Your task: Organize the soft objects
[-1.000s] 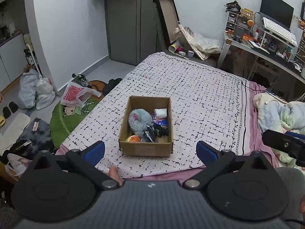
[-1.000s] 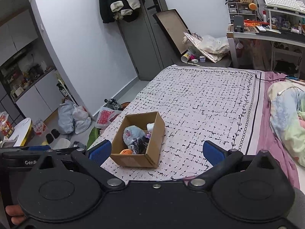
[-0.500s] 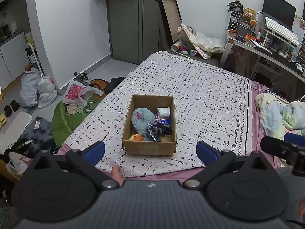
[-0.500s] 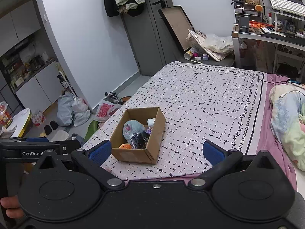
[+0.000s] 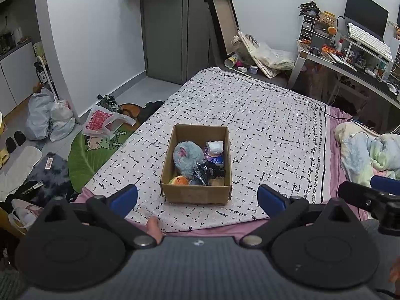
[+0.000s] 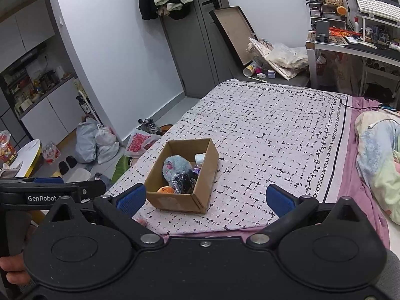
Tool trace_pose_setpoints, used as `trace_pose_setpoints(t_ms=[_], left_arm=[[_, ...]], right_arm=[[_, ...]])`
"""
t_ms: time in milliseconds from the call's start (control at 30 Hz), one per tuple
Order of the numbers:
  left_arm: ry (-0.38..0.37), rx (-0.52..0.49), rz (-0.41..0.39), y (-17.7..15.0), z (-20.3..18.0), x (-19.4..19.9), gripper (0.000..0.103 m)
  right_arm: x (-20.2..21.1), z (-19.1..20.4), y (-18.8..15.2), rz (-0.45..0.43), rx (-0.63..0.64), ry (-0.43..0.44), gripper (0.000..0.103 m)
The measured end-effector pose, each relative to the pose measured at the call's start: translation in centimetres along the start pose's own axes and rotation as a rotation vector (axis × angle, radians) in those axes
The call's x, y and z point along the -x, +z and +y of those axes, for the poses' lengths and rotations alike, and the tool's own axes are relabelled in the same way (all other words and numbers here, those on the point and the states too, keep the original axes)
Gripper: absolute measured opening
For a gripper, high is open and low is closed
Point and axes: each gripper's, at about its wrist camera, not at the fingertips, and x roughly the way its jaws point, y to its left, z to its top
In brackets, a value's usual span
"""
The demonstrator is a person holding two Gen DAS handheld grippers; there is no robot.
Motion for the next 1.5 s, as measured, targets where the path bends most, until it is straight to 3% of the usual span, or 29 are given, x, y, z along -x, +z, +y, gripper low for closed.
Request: trace_pose_setpoints(t_ms=[1500], left_arm=[[-0.006, -0.018, -0.015, -0.3, -0.4, 1.5, 0.101]], right_arm=[[0.9, 0.2, -0.3, -0.013, -0.004, -0.017, 0.103]])
